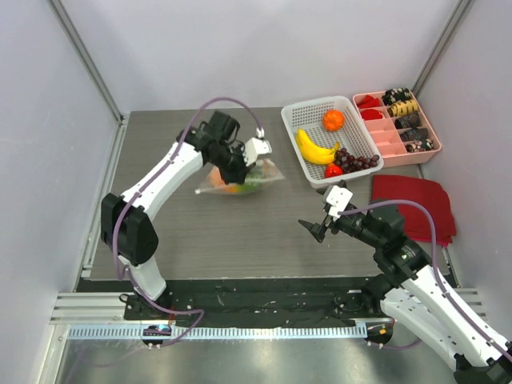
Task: Place the food in the zip-top bag and seal the zipper
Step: Place the zipper food storage bag at the center of the board, then reset both arms
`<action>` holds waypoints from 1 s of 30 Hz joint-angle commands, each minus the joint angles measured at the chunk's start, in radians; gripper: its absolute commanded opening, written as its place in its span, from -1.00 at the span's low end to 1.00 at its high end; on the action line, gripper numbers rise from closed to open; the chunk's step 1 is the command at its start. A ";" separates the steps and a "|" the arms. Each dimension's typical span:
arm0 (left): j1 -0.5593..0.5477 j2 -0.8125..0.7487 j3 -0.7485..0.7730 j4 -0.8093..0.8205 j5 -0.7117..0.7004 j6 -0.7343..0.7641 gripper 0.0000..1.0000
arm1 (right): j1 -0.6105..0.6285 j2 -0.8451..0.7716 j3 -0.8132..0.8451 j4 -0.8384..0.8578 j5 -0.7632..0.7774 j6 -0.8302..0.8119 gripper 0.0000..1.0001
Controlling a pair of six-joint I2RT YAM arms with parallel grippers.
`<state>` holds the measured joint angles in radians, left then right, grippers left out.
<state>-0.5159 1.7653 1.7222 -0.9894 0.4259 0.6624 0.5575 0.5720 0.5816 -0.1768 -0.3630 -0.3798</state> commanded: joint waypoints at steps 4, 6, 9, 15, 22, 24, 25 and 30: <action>-0.076 -0.107 -0.353 0.236 0.120 -0.300 -0.99 | -0.004 -0.063 0.024 -0.058 0.090 0.088 0.99; -0.096 -0.119 -0.397 0.244 0.161 -0.328 -0.99 | -0.004 -0.076 0.023 -0.070 0.108 0.102 0.99; -0.113 -0.151 -0.455 0.299 0.183 -0.403 -0.99 | -0.005 -0.106 0.021 -0.101 0.131 0.128 0.99; -0.131 -0.173 -0.507 0.328 0.195 -0.501 -0.43 | -0.004 -0.152 0.055 -0.164 0.197 0.173 0.99; -0.119 -0.322 -0.474 0.218 0.148 -0.517 0.43 | -0.042 -0.184 0.150 -0.297 0.320 0.254 0.99; -0.086 -0.397 -0.458 0.181 0.139 -0.532 0.71 | -0.076 -0.192 0.172 -0.322 0.358 0.288 0.99; -0.066 -0.418 -0.449 0.166 0.142 -0.537 0.72 | -0.088 -0.193 0.176 -0.346 0.358 0.304 0.99; 0.144 -0.506 -0.365 0.035 0.135 -0.560 1.00 | -0.172 -0.210 0.211 -0.391 0.393 0.351 0.99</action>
<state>-0.5201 1.3239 1.2739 -0.8425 0.5690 0.1322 0.4324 0.3721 0.7406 -0.5140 -0.0410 -0.0998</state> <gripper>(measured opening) 0.983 0.996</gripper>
